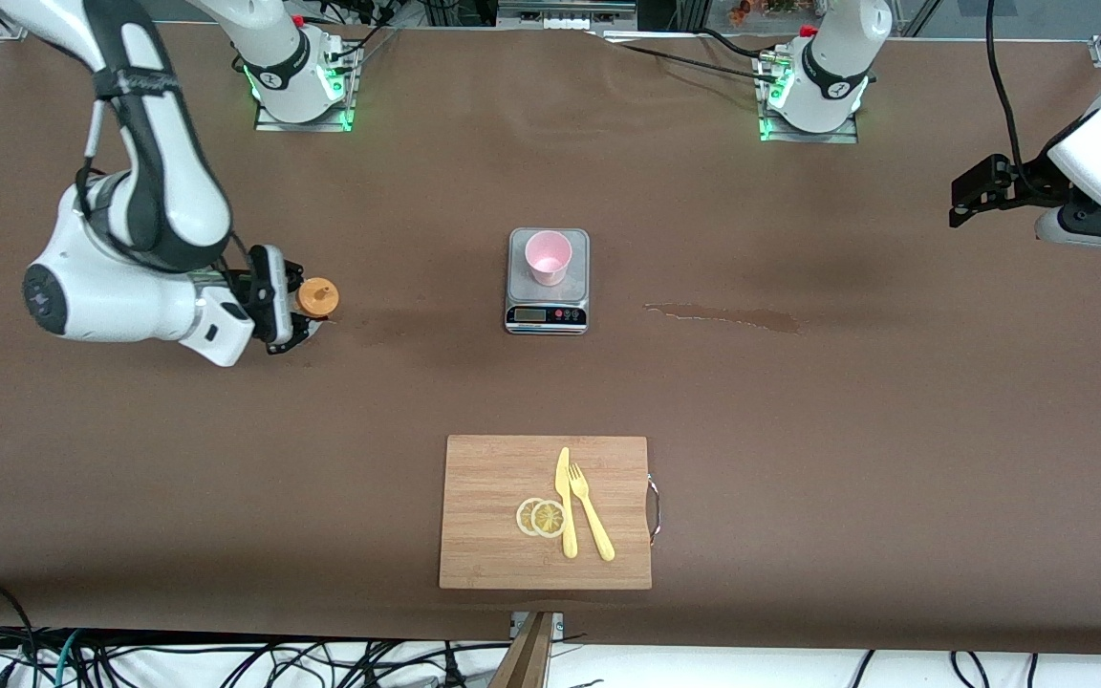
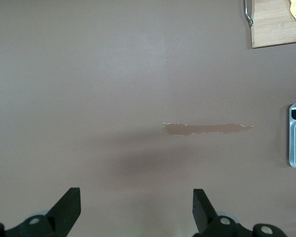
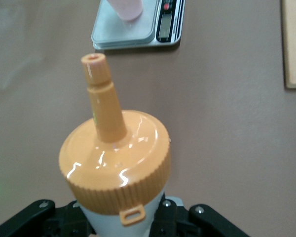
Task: Add sauce to pink cup with both arms
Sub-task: 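Lift the bottle with the right gripper and carry it over the cup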
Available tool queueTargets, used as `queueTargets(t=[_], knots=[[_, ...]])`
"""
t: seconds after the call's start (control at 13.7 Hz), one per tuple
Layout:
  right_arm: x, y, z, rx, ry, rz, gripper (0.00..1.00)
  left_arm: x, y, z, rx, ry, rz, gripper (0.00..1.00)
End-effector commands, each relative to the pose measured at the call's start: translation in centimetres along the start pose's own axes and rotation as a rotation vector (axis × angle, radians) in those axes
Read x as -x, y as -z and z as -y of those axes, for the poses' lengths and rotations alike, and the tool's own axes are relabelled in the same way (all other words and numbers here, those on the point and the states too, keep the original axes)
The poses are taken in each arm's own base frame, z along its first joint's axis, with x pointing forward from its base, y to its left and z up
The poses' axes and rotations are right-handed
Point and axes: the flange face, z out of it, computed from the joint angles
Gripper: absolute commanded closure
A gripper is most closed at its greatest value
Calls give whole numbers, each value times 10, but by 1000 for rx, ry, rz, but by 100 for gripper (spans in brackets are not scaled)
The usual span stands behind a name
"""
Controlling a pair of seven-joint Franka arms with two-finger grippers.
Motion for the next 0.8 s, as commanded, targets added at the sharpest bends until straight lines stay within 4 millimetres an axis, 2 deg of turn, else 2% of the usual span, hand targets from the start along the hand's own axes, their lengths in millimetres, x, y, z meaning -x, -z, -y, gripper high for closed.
queueTargets(t=[0.0, 0.15, 0.51, 0.73], knots=[[-39, 11, 13, 23, -52, 115, 92, -1, 5, 3, -11, -9, 5, 0], [-67, 8, 17, 27, -81, 188, 92, 0, 5, 3, -11, -10, 7, 0], [-145, -24, 41, 57, -175, 366, 92, 1, 4, 4, -8, -7, 17, 0], [-172, -35, 51, 73, -224, 437, 92, 1, 4, 6, -7, -4, 19, 0]])
